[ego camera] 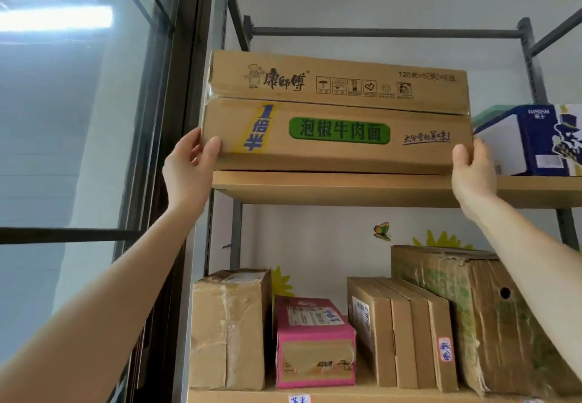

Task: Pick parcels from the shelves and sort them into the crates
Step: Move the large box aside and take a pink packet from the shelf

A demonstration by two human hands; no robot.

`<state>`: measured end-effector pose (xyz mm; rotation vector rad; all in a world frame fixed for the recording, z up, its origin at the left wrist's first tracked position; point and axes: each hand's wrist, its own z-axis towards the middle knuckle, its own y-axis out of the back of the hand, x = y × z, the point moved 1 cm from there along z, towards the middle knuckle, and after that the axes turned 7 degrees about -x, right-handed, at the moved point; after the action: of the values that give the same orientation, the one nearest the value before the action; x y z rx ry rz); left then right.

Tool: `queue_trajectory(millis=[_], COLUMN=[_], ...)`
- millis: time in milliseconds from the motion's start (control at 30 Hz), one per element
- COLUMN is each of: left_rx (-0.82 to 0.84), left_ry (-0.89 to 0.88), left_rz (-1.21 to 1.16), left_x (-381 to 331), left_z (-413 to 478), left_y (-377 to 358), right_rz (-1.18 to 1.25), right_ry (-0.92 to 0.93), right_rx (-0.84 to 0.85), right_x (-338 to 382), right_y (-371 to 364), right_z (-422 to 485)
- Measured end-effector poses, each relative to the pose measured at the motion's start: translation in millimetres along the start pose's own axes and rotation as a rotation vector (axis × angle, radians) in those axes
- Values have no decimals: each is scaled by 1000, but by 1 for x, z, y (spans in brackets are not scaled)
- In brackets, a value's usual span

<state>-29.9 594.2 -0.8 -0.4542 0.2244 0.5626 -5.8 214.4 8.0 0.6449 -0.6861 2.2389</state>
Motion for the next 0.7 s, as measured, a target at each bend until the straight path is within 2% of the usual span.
queue_trajectory(millis=[133, 333, 533, 700], left_rx=[-14, -16, -24, 6], left_ry=[-30, -96, -94, -27], left_rz=[-97, -64, -107, -77], left_x=[12, 16, 18, 26], left_z=[-7, 0, 0, 3], left_y=[-11, -8, -6, -11], right_rz=[29, 93, 256, 275], right_ry=[0, 49, 35, 27], right_rx=[-30, -191, -338, -321], right_x=[-13, -17, -9, -12], right_y=[3, -2, 1, -7], right_z=[5, -2, -11, -12])
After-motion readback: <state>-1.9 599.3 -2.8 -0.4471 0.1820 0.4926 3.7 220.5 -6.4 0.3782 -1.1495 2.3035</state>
